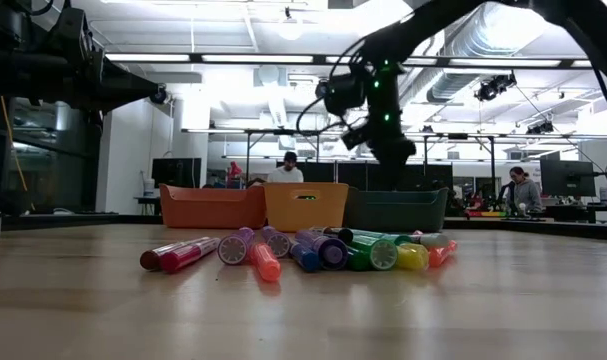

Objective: Pick & Place Markers
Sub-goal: Put the blue pen into the yellow bin

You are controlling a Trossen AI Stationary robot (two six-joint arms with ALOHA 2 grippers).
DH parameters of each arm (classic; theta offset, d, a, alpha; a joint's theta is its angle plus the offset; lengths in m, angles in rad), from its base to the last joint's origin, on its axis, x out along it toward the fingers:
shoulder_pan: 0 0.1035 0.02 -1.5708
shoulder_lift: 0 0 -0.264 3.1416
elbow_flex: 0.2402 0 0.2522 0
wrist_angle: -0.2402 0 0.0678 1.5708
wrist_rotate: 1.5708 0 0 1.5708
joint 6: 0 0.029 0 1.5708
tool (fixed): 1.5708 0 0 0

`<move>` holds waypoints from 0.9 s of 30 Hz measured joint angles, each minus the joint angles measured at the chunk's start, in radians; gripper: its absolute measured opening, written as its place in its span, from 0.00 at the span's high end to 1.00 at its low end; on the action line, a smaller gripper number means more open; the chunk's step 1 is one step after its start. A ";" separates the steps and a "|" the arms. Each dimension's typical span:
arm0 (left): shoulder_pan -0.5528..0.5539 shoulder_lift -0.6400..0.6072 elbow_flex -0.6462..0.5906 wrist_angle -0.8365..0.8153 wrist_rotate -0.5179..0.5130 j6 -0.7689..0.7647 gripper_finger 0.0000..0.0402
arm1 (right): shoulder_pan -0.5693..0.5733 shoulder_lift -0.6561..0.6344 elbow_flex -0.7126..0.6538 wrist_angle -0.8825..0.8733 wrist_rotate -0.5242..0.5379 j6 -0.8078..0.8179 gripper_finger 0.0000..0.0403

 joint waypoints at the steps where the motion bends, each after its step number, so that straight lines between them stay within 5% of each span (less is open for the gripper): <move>1: 0.000 0.000 0.000 0.000 0.000 0.000 0.99 | 0.011 -0.009 0.000 -0.022 -0.019 -0.002 0.64; 16: 0.000 0.000 0.000 0.000 0.000 0.000 0.99 | 0.201 -0.046 -0.026 -0.233 -0.426 0.067 0.64; 27: 0.000 0.000 0.000 0.000 0.000 0.000 0.99 | 0.375 -0.203 -0.363 0.060 -0.464 -0.378 0.65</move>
